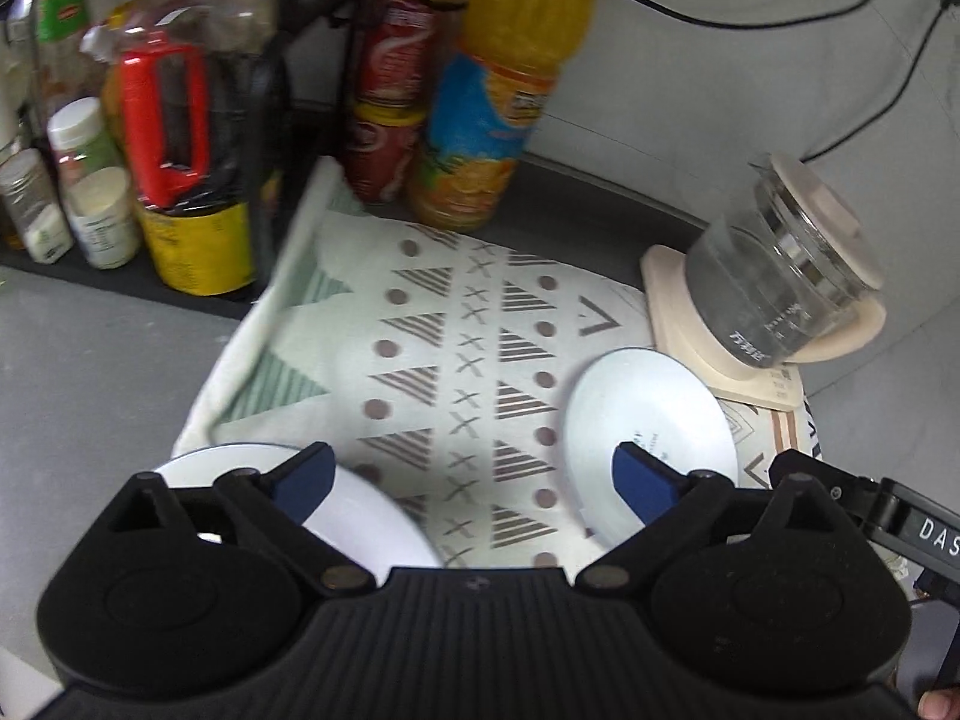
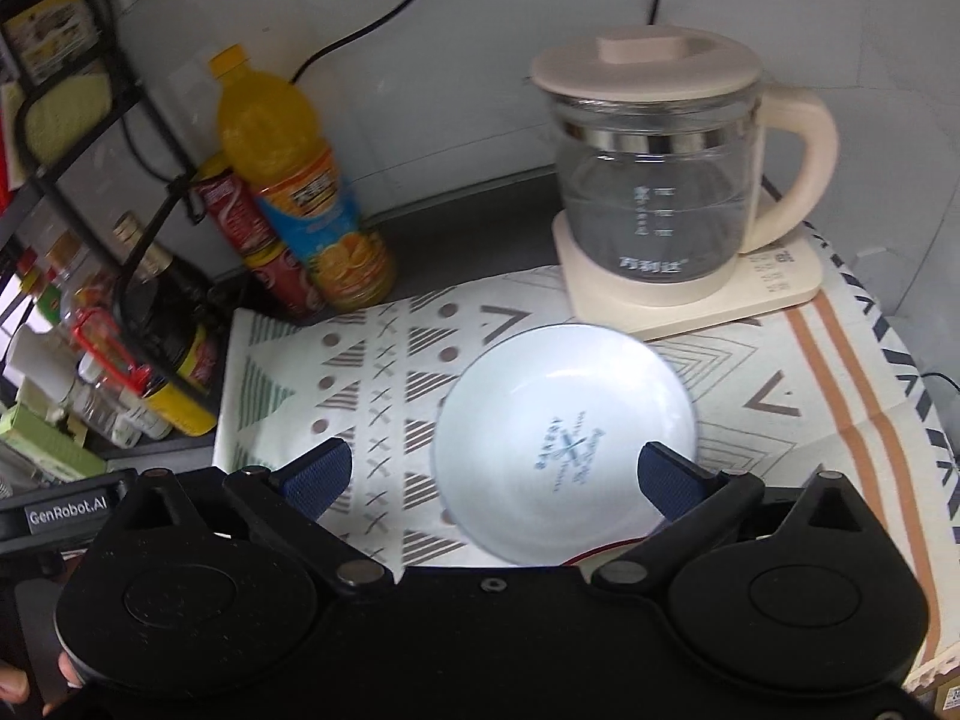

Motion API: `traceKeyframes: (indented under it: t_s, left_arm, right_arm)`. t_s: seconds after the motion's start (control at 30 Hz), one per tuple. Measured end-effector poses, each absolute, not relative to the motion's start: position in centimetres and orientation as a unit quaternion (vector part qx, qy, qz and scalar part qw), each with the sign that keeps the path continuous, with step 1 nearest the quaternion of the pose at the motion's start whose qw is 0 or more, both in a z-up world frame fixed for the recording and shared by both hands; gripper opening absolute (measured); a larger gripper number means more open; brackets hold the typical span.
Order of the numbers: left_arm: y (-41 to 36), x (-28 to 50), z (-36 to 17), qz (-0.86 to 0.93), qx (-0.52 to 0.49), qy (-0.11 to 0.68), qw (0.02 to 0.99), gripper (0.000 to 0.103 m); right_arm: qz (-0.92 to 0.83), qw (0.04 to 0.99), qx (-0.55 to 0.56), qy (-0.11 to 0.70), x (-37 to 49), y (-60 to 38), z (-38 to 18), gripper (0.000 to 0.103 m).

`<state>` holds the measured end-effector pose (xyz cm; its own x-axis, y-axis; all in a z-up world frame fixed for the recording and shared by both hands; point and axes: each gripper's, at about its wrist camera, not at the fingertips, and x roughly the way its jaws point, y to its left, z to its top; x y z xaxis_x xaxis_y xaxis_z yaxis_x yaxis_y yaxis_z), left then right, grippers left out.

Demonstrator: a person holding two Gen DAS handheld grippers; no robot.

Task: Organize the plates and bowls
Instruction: 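Move both grippers to the white 'Bakery' plate on the mat, then close both grippers on the rim of the 'Bakery' plate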

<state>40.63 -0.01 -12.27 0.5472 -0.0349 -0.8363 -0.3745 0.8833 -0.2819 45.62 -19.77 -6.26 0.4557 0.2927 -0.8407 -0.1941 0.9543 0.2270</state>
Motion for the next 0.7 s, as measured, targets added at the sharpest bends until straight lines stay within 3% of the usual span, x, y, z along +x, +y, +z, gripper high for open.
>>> traceKeyframes:
  t_s: [0.57, 0.7]
  left_arm:
    - [-4.7, 46.8, -16.4, 0.071, -0.243, 0.497, 0.83, 0.102]
    - [-5.5, 47.9, -17.8, 0.067, -0.257, 0.499, 0.825, 0.102]
  right_arm:
    - [0.104, 0.847, 0.061, 0.518, 49.8, -25.6, -9.2, 0.102]
    - [0.1, 0.833, 0.084, 0.538, 51.6, -26.9, -10.3, 0.096]
